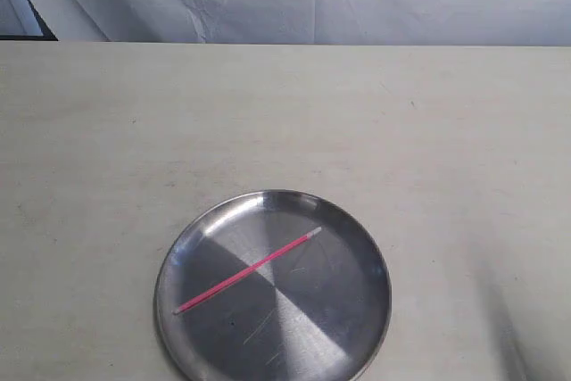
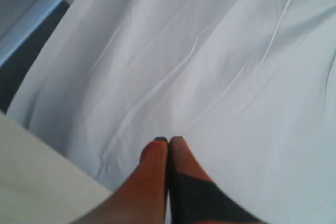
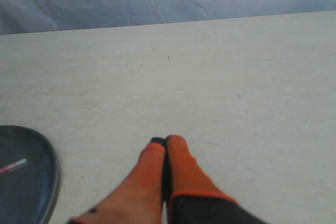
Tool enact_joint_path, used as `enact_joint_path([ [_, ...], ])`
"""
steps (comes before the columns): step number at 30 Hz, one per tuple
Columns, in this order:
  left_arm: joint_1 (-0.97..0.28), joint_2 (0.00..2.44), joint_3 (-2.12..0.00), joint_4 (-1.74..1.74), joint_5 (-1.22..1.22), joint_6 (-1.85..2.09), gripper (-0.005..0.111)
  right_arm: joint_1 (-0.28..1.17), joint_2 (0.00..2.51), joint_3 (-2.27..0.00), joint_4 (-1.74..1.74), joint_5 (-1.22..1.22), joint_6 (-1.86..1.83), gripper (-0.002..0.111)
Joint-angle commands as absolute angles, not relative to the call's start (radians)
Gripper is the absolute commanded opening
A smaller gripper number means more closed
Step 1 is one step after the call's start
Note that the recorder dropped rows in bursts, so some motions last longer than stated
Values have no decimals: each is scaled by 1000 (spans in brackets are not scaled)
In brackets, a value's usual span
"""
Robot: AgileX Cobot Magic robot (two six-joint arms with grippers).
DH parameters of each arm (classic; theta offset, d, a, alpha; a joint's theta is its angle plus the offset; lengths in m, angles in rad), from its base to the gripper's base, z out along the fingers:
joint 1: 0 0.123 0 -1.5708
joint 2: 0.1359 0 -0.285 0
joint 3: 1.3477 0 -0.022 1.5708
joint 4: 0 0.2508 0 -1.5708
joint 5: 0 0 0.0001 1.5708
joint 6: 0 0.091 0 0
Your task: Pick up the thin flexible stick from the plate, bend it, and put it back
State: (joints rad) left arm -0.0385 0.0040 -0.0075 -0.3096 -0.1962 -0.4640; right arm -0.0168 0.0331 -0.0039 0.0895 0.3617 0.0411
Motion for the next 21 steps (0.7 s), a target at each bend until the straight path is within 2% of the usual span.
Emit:
enact_joint_path([
  [1, -44, 0, -106, -230, 86, -629, 0, -22, 26, 0, 88, 352, 37, 0],
  [3, -44, 33, -179, -228, 210, -570, 0, -22, 26, 0, 88, 352, 37, 0],
  [5, -44, 184, -345, -259, 397, -326, 0, -22, 26, 0, 88, 352, 37, 0],
  [6, -44, 351, -482, -366, 569, -47, 0, -22, 26, 0, 88, 352, 37, 0],
  [8, -44, 547, -607, -509, 755, 253, 0, -22, 26, 0, 88, 352, 37, 0],
  [11, -44, 813, -732, -660, 943, 520, 0, -22, 26, 0, 88, 352, 37, 0],
  [14, -44, 1097, -792, -715, 997, 679, 0, -22, 26, 0, 88, 352, 37, 0],
  [16, -63, 1252, -810, -767, 1018, 803, 6, -22, 26, 0, 88, 352, 37, 0],
  [19, -195, 1410, -809, -801, 1015, 981, 29, -22, 26, 0, 88, 352, 37, 0],
  [21, -263, 1457, -809, -801, 945, 998, 40, -22, 26, 0, 88, 352, 37, 0],
])
